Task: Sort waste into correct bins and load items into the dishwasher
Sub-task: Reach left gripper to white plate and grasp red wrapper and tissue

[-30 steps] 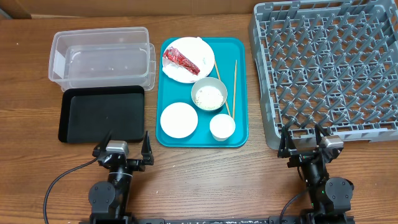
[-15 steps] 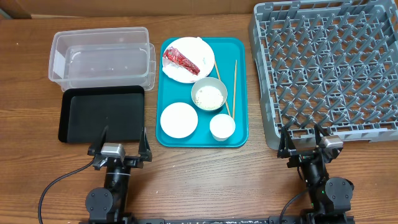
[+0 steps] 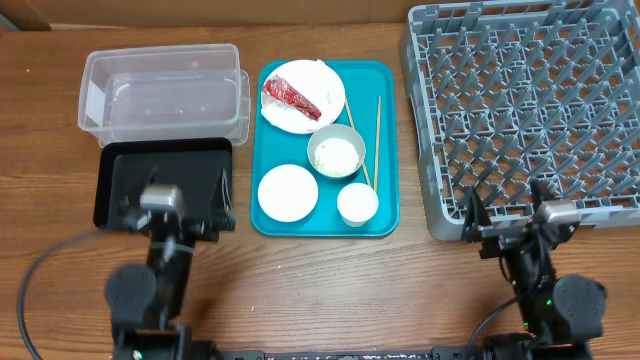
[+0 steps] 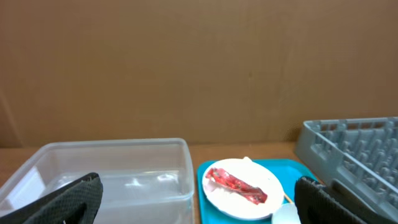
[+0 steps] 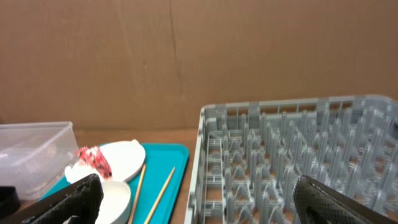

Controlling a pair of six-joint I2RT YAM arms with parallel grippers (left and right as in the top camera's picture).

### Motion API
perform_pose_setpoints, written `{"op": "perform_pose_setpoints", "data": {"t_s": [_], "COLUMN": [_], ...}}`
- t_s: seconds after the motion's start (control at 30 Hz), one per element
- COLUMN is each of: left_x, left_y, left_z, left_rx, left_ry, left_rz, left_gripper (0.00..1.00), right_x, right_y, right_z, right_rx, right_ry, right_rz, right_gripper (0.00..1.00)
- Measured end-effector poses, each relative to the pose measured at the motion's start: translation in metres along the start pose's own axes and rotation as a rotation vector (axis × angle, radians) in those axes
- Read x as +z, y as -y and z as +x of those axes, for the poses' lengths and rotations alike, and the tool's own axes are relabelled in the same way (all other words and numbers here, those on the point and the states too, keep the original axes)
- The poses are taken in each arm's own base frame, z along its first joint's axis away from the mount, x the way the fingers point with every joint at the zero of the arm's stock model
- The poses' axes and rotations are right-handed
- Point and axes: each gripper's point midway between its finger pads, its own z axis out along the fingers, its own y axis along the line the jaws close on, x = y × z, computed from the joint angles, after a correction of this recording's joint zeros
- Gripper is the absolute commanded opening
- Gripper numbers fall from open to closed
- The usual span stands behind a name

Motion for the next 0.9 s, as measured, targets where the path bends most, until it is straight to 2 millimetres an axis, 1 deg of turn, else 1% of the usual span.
{"op": "perform_pose_setpoints", "data": {"t_s": [0.1,0.17,0.3,0.4,0.53,0.6,0.63,0.7,0.77,0.87,0.9], "left_x": [0.021,0.037,0.073,0.102,0.131,0.149,0.157,0.167,0.175,0.19,0.198], "left_y": [0.006,0.009,0.016,0.028,0.047,0.059,0.067,0.075,0.083,0.09,0.092], "left_z": [-0.012,-0.017,-0.026,-0.04,-0.055,-0.064,-0.064,-0.061,-0.048,-0.018,-0.004], "left_rx": [-0.011,-0.023,-0.058,-0.076,-0.089,-0.089,-0.091,-0.088,-0.086,-0.086,-0.087], "left_ry": [-0.1,-0.184,-0.375,-0.49,-0.622,-0.669,-0.709,-0.77,-0.855,-0.964,-0.994], "left_rz": [0.033,0.054,0.095,0.136,0.185,0.213,0.228,0.247,0.259,0.266,0.268], "left_gripper": [1.0,1.0,1.0,1.0,1.0,1.0,1.0,1.0,1.0,1.0,1.0], "right_x": [0.005,0.009,0.022,0.034,0.048,0.058,0.065,0.075,0.083,0.092,0.093], "right_y": [-0.001,-0.002,-0.003,-0.003,-0.002,-0.003,-0.003,-0.005,-0.007,-0.015,-0.018], "right_z": [-0.02,-0.028,-0.045,-0.058,-0.061,-0.06,-0.059,-0.053,-0.05,-0.035,-0.03], "right_rx": [-0.011,-0.014,-0.012,-0.005,0.01,0.017,0.023,0.034,0.043,0.071,0.08], "right_ry": [-0.038,-0.077,-0.196,-0.282,-0.456,-0.535,-0.574,-0.638,-0.663,-0.719,-0.735], "right_rz": [0.004,0.007,0.016,0.023,0.036,0.036,0.033,0.02,0.006,-0.048,-0.065], "right_gripper": [1.0,1.0,1.0,1.0,1.0,1.0,1.0,1.0,1.0,1.0,1.0]}}
